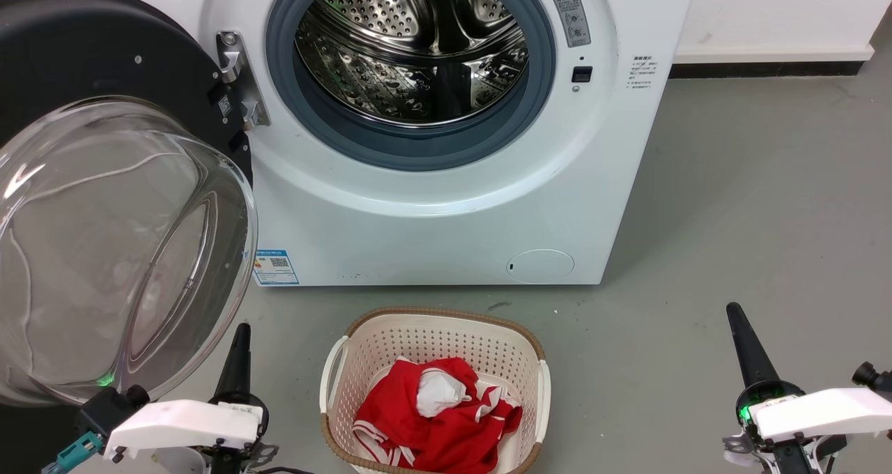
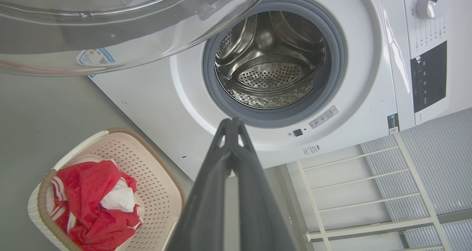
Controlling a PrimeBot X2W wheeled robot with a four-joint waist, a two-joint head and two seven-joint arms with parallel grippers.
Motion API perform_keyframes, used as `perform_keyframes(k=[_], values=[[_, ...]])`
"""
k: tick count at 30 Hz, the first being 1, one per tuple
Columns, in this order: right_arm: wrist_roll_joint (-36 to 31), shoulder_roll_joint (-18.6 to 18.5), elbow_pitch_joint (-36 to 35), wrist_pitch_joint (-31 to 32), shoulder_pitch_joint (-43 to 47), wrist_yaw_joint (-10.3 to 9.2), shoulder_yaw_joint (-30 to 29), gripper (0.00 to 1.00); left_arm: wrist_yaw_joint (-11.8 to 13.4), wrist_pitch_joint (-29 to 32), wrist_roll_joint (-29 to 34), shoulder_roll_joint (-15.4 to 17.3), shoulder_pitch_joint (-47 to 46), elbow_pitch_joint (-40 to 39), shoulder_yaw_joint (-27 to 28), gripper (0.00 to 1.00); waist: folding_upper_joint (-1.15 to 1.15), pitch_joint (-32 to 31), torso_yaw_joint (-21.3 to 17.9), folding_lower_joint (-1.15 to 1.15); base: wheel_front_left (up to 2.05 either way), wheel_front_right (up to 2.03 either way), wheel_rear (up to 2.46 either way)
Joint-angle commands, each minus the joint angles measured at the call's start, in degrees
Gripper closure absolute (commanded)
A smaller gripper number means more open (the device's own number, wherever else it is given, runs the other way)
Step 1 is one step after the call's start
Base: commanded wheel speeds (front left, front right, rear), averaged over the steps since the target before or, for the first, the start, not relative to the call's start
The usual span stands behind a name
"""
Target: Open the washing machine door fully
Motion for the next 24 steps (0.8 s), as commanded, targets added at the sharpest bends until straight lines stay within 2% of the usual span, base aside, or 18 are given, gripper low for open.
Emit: perform_keyframes(k=[1,24], values=[[1.5,-0.4,-0.1,0.2,-1.2,0.0,-0.2,1.0,-0.7,0.3,-1.3,0.1,-1.5,-0.2,0.3,1.0,0.0,0.0,0.0,0.0,0.0,0.0,0.0],[13.8,-0.2,2.4,2.1,-3.1,0.0,-1.2,1.0,-1.7,3.5,-14.0,-0.3,-2.7,1.1,1.4,1.0,0.0,0.1,0.1,0.0,0.0,0.0,0.0]])
